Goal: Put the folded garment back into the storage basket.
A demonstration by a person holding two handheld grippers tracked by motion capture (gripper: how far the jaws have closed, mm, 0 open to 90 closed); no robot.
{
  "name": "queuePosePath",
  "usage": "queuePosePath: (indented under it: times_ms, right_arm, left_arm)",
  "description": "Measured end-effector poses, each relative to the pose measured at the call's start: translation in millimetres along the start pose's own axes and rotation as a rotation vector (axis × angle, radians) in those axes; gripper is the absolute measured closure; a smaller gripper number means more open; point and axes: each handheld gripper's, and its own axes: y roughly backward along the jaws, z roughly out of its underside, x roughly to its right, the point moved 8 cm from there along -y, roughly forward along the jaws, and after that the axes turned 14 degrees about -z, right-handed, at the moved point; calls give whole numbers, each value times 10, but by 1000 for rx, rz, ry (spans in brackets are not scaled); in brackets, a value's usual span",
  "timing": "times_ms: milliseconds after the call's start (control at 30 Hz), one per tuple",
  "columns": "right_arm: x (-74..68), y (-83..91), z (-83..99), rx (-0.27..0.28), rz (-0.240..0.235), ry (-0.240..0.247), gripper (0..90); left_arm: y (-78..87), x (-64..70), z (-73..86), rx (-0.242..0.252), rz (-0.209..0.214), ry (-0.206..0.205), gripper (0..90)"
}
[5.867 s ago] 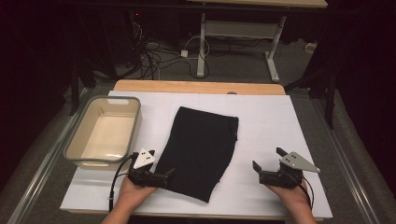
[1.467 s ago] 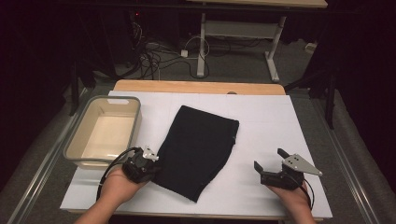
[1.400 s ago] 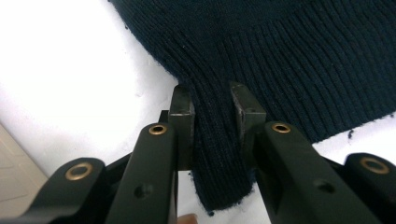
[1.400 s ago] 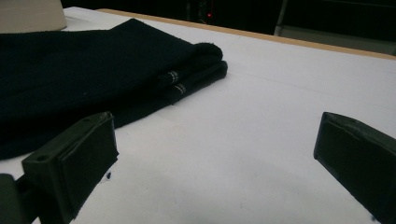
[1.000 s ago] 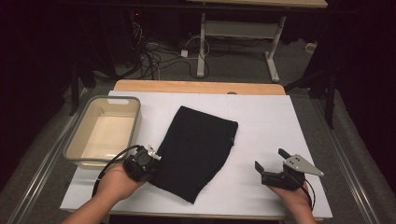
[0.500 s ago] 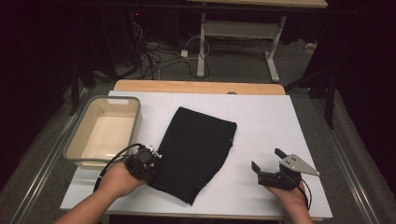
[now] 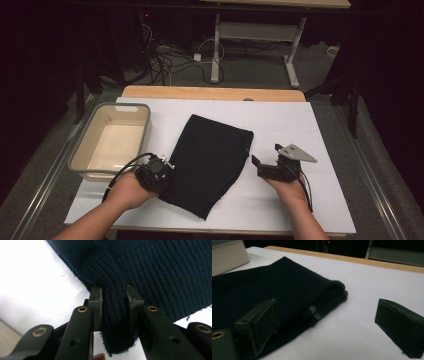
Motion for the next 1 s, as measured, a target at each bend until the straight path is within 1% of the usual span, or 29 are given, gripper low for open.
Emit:
queuePosePath:
  times_ms: [100, 133, 167, 233, 267, 300, 367, 400, 433, 500, 533, 600, 633, 667, 700, 733, 767, 800, 867, 1000]
  right_arm:
    - [97, -292, -86, -42, -9, -45, 169]
    - [137, -393, -114, -56, -9, -60, 186]
    - [185, -493, -135, -75, 4, -85, 203]
    - [308, -667, -163, -108, 30, -120, 248]
    - [368, -741, -160, -126, 37, -156, 259]
    - [416, -808, -147, -144, 40, -181, 264]
    - [476, -918, -83, -213, 46, -190, 274]
    - [482, -956, -42, -246, 44, -193, 276]
    - [488, -980, 5, -285, 44, -198, 270]
    - [479, -975, 20, -290, 46, -193, 290]
    - [464, -967, 25, -294, 43, -182, 336]
    - [409, -963, 29, -287, 4, -169, 443]
    - [387, -963, 33, -283, -14, -168, 487]
    - [370, -962, 35, -279, -32, -169, 545]
    - [349, -967, 36, -273, -59, -175, 615]
    - [326, -971, 37, -271, -82, -183, 659]
    - [312, -974, 39, -270, -95, -182, 698]
    - [299, -975, 39, -268, -108, -178, 723]
    - [290, -975, 42, -261, -120, -173, 750]
    - [277, -972, 43, -254, -120, -152, 768]
  left_arm:
    - [-2, -3, 0, 1, 5, -2, 690]
    - [-2, -3, 0, 2, 5, -4, 691]
    - [-2, -3, 0, 3, 5, -6, 691]
    - [-2, -4, 1, 5, 7, -8, 691]
    - [-2, -5, 2, 5, 7, -9, 691]
    - [-2, -5, 2, 6, 8, -10, 691]
    - [-3, -5, 1, 5, 8, -11, 691]
    - [-2, -4, 0, 5, 7, -11, 691]
    - [-2, -3, 0, 5, 6, -13, 692]
    - [-2, -2, 1, 6, 5, -13, 692]
    - [-3, -2, 1, 6, 5, -13, 692]
    - [-3, -3, 1, 6, 7, -13, 693]
    - [-3, -3, 0, 5, 7, -13, 693]
    - [-3, -3, 0, 4, 6, -13, 693]
    - [-2, -2, -1, 3, 5, -13, 693]
    - [-2, -2, -1, 1, 3, -14, 694]
    - [-2, -1, -2, 0, 3, -14, 694]
    - [-1, -1, -3, -1, 2, -15, 694]
    - [-1, 1, -6, -3, 0, -16, 694]
    - [1, 6, -12, -10, -8, -21, 695]
